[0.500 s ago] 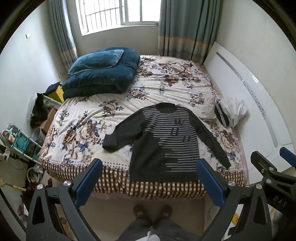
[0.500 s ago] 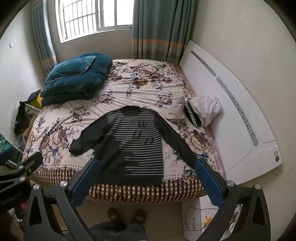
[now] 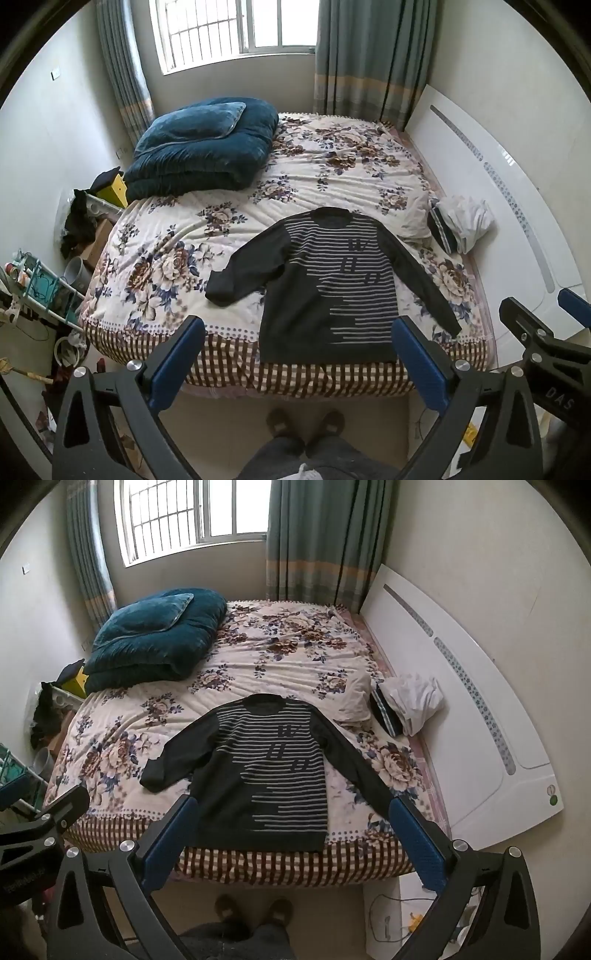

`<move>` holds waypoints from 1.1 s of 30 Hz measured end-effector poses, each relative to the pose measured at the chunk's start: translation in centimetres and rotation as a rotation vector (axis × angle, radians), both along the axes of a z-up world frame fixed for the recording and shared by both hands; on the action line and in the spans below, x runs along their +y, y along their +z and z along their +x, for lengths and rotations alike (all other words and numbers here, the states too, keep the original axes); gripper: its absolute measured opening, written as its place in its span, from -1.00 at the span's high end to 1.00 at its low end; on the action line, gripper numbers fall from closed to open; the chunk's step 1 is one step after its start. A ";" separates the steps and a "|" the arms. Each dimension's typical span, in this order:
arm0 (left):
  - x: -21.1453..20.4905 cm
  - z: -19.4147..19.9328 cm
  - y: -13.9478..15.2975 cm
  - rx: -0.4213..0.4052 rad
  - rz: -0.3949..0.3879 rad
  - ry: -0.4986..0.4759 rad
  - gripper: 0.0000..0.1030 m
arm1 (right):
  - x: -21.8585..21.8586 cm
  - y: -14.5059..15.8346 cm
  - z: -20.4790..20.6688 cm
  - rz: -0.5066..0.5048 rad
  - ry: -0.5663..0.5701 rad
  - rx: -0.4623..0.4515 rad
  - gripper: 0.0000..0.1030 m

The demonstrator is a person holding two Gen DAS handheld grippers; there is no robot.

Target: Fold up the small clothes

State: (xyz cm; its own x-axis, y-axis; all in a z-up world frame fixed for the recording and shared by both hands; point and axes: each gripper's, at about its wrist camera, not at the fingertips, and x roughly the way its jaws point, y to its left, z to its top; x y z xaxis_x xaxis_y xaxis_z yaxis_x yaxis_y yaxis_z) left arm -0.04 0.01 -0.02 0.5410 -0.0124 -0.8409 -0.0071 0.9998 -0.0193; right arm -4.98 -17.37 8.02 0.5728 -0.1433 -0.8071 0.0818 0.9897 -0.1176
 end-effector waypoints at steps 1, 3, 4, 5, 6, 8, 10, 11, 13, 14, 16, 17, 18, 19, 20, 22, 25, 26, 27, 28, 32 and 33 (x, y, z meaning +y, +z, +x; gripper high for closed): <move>0.0 0.0 0.0 -0.001 0.001 0.000 -1.00 | 0.0 0.0 0.0 0.001 0.000 0.000 -1.00; 0.0 0.0 0.0 -0.002 0.001 0.001 -1.00 | 0.0 0.0 0.0 0.000 0.001 -0.001 -1.00; 0.0 0.0 0.0 -0.002 0.001 0.000 -1.00 | 0.0 0.0 -0.1 0.000 0.000 -0.001 -1.00; 0.0 0.0 0.0 -0.002 0.001 0.000 -1.00 | -0.1 0.0 -0.1 0.001 0.001 -0.002 -1.00; 0.0 0.0 0.0 -0.003 0.002 0.001 -1.00 | -0.1 0.0 -0.1 0.001 0.001 -0.002 -1.00; 0.0 0.0 0.0 -0.002 0.001 0.000 -1.00 | -0.1 0.1 -0.2 0.001 0.001 -0.001 -1.00; 0.0 0.0 0.0 -0.003 0.002 0.001 -1.00 | 0.0 0.3 -0.2 0.001 0.001 -0.001 -1.00; 0.0 0.0 0.0 -0.003 0.001 -0.001 -1.00 | 0.0 0.3 -0.2 0.000 0.001 0.000 -1.00; 0.0 0.0 0.0 -0.005 0.002 0.001 -1.00 | 0.0 0.5 -0.2 0.001 0.001 -0.001 -1.00; 0.0 0.0 0.0 -0.005 0.000 0.001 -1.00 | -0.2 -0.1 -0.4 0.001 0.002 -0.004 -1.00; 0.0 -0.1 0.0 -0.006 0.001 0.001 -1.00 | -0.3 -0.1 -0.4 0.002 0.002 -0.004 -1.00; 0.0 -0.1 0.0 -0.007 0.001 0.001 -1.00 | -0.3 0.0 -0.5 0.004 0.001 -0.005 -1.00; 0.0 -0.1 0.0 -0.006 0.001 0.000 -1.00 | -0.3 0.0 -0.5 0.003 0.002 -0.004 -1.00; 0.0 -0.1 0.0 -0.007 0.001 0.000 -1.00 | -0.3 0.1 -0.5 0.004 0.002 -0.004 -1.00; 0.0 -0.1 0.0 -0.008 0.001 0.001 -1.00 | -0.3 0.2 -0.6 0.004 0.001 -0.004 -1.00; 0.0 -0.1 0.0 -0.007 0.000 0.000 -1.00 | -0.3 0.3 -0.6 0.004 0.002 -0.004 -1.00; 0.0 -0.1 0.0 -0.008 -0.001 -0.001 -1.00 | 0.1 0.4 -0.1 0.001 0.002 -0.005 -1.00; 0.0 -0.1 0.0 -0.008 0.000 0.000 -1.00 | 0.1 0.4 -0.1 0.002 0.002 -0.006 -1.00; 0.0 -0.1 0.0 -0.009 0.000 0.000 -1.00 | 0.1 0.4 -0.1 0.001 0.002 -0.006 -1.00; 0.0 -0.1 0.0 -0.010 0.000 -0.001 -1.00 | 0.1 0.4 -0.2 0.000 0.003 -0.007 -1.00; 0.0 -0.1 0.0 -0.010 0.000 0.000 -1.00 | 0.5 0.9 0.1 0.001 0.004 -0.007 -1.00; 0.0 -0.1 0.0 -0.011 0.001 0.000 -1.00 | 0.5 0.8 0.0 0.000 0.003 -0.008 -1.00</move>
State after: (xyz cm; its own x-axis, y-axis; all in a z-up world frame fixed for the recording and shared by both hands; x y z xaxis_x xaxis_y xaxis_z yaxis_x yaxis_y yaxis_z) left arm -0.14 0.00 -0.01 0.5499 -0.0117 -0.8351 -0.0070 0.9998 -0.0186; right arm -4.93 -16.89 8.86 0.5798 -0.1415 -0.8024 0.0801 0.9899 -0.1167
